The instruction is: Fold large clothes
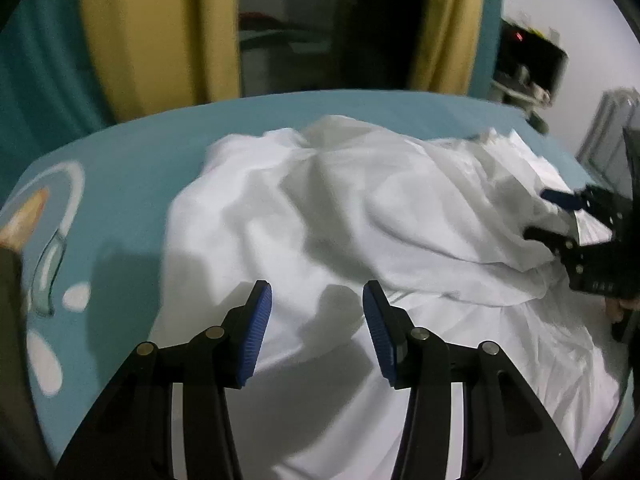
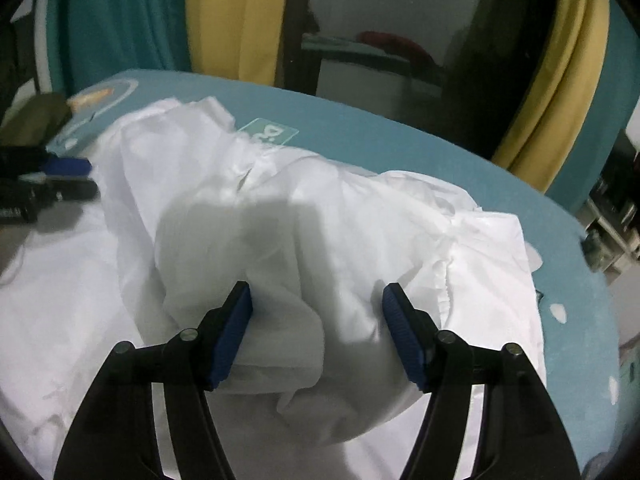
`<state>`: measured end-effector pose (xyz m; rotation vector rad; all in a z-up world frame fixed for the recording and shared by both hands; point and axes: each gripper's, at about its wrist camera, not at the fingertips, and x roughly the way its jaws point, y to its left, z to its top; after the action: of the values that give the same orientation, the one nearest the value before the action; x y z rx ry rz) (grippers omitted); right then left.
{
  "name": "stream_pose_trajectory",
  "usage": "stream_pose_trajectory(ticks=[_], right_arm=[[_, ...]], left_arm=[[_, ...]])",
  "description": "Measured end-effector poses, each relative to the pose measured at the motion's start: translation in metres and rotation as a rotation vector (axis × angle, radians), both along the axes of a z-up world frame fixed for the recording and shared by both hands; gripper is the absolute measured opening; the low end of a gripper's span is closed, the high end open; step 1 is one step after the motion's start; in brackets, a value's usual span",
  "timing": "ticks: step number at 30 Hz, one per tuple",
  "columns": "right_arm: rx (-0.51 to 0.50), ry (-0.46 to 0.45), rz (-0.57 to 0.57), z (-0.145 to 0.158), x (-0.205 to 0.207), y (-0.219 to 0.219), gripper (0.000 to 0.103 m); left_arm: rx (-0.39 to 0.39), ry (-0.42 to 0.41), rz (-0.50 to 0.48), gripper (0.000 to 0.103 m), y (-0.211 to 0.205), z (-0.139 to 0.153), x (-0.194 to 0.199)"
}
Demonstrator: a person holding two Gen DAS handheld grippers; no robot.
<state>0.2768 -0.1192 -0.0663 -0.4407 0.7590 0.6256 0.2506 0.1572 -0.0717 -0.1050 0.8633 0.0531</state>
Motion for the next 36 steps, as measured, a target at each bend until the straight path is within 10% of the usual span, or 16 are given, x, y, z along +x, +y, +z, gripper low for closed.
stream_pose_trajectory(ticks=[22, 36], right_arm=[[0.052, -0.007, -0.304, 0.034, -0.060, -0.137, 0.068], [0.071, 0.050, -0.547, 0.011, -0.080, -0.254, 0.068]], left_arm=[[-0.007, -0.054, 0.370, 0.050, 0.078, 0.016, -0.174], [0.020, 0.017, 0.376, 0.050, 0.075, -0.011, -0.226]])
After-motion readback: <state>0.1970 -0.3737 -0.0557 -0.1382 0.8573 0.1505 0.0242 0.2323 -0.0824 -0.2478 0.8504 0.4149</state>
